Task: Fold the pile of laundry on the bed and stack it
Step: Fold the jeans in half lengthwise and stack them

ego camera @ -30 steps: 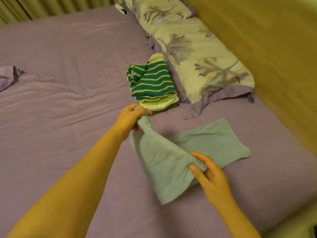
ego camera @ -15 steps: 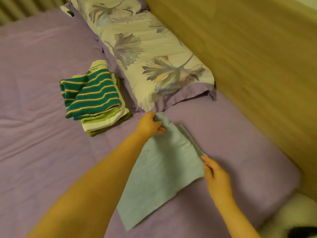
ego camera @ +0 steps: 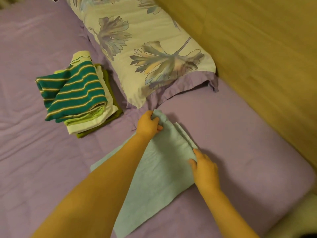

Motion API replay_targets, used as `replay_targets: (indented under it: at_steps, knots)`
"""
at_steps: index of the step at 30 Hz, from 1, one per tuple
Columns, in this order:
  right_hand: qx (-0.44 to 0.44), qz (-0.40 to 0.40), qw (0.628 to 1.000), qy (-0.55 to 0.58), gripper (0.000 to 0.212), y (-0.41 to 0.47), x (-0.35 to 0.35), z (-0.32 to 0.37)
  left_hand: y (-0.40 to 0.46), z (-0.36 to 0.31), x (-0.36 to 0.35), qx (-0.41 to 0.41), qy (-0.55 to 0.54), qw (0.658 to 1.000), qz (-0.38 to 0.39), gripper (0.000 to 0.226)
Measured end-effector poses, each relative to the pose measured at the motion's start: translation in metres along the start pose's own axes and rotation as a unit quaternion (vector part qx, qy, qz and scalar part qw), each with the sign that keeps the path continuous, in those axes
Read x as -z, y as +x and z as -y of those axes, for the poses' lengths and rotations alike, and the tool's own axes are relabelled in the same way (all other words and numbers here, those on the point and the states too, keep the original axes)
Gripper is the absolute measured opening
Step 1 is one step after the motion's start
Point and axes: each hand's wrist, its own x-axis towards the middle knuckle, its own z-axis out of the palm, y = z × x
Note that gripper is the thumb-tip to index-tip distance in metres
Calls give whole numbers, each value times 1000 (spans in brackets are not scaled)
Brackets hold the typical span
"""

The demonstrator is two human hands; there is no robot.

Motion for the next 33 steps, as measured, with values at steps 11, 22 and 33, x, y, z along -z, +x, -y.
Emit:
replay_targets:
  at_steps: [11, 22, 33]
  knots:
    - [26, 61, 998, -7, 71, 29, -5, 0, -90, 91, 26, -54, 305, 947, -88, 65]
    - [13, 86, 995, 52, 90, 37, 3, 16, -176, 164, 73, 293, -311, 881, -204, 47]
    - [36, -95, 991, 81, 51, 18, 69, -18, -178, 106, 46, 169, -381, 907, -59, 25]
